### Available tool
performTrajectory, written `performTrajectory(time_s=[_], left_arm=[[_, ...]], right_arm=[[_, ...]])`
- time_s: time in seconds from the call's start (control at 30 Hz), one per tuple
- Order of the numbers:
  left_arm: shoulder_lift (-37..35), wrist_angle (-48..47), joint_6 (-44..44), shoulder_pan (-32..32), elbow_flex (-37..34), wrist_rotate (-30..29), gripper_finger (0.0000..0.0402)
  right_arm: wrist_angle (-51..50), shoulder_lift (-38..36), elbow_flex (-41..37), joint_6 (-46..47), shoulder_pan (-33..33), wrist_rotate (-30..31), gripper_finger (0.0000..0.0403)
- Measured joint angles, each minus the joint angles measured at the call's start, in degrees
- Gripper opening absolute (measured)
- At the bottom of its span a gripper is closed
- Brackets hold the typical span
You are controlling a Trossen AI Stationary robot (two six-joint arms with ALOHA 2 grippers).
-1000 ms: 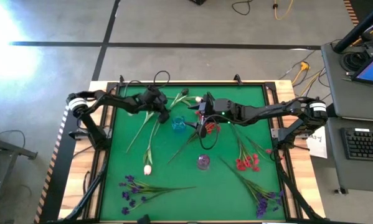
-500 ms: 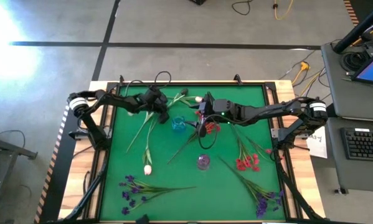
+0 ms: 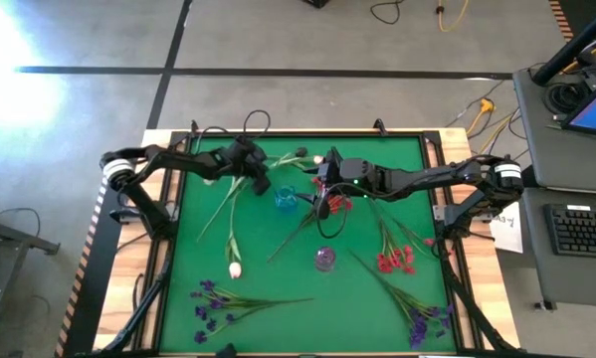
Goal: Sort flowers into vase by color
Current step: Put the right black tulip into the blue vase
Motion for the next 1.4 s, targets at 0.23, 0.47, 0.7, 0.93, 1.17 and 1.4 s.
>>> performTrajectory(time_s=[0.23,0.47,0.7,0.93,1.17,1.4], left_arm=[[-4.2,-0.9,-1.3,-0.1,0.0,0.0,0.0000],[-5.9,-1.6,-2.8,-0.1,0.0,0.0,0.0000],[-6.8,-1.9,-3.8,-0.1,0.0,0.0,0.0000],[-12.5,-1.6,-3.7,0.0,0.4,0.0,0.0000],[-21.3,-1.8,-4.1,0.0,0.6,0.1,0.0000],[-29.1,2.8,-7.2,-0.4,0.6,10.4,0.0000]], right_arm=[[-0.8,0.0,0.0,0.2,0.0,0.0,0.0359],[-2.9,0.0,0.0,1.4,0.0,0.0,0.0359],[-3.9,0.0,0.0,1.7,0.0,0.1,0.0359],[-3.9,0.0,0.0,1.5,0.0,0.2,0.0359],[-0.7,0.0,0.0,1.7,0.0,1.9,0.0359],[12.2,1.7,0.0,3.9,-0.7,3.0,0.0359]])
